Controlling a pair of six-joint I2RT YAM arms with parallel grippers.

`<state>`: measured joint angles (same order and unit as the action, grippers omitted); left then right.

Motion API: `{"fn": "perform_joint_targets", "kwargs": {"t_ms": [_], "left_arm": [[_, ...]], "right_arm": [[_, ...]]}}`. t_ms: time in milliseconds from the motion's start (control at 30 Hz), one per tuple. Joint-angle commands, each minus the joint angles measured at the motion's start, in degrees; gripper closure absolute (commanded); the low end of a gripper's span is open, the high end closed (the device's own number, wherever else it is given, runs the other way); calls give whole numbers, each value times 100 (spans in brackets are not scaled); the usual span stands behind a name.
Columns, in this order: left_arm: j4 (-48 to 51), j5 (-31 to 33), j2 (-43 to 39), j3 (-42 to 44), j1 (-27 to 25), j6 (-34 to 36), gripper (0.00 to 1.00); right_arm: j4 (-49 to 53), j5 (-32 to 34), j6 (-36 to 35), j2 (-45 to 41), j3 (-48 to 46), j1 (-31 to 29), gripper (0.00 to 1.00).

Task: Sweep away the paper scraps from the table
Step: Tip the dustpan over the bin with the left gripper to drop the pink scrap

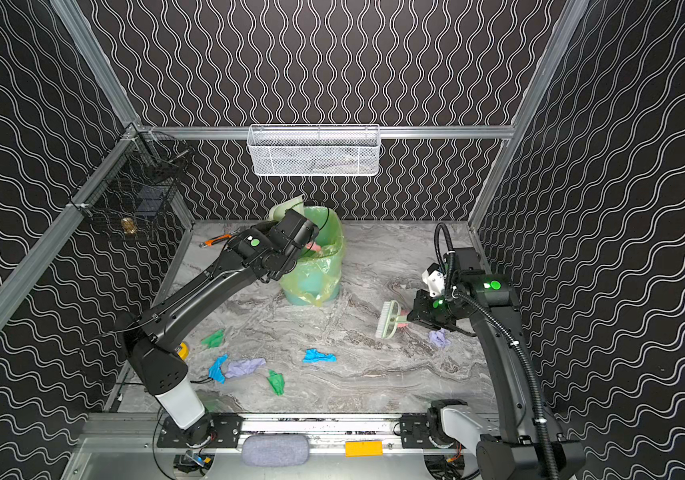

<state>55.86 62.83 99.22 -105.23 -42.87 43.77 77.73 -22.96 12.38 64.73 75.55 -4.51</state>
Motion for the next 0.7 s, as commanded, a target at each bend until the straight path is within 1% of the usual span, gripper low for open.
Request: {"fn": "perform_joint_targets", "kwargs": {"t_ms": [0, 133, 200, 300, 400, 567, 667], "left_arm": [[-233, 208, -108, 107, -3, 54, 100], [-209, 78, -232, -2, 7, -146, 99], [-53, -125, -254, -199, -2, -499, 99], [353, -828, -300, -584, -65, -1257, 98], [693, -1549, -261, -919, -295, -1968, 97], [1040, -2359, -26, -1265, -878, -2819, 97], [1093, -3017, 10, -1300, -1044, -3319, 97]], "right_arm": [[88, 11, -58, -47, -27, -6, 100], [28, 178, -78, -31, -15, -5, 100], [-10, 342, -93, 9, 42, -6, 100], [-144, 607, -40, 47, 116, -6, 100], [-368, 704, 91, 68, 101, -6, 100], [-841, 788, 308, 158, 54, 7, 100], [-1125, 830, 438, 298, 108, 62, 100]]}}
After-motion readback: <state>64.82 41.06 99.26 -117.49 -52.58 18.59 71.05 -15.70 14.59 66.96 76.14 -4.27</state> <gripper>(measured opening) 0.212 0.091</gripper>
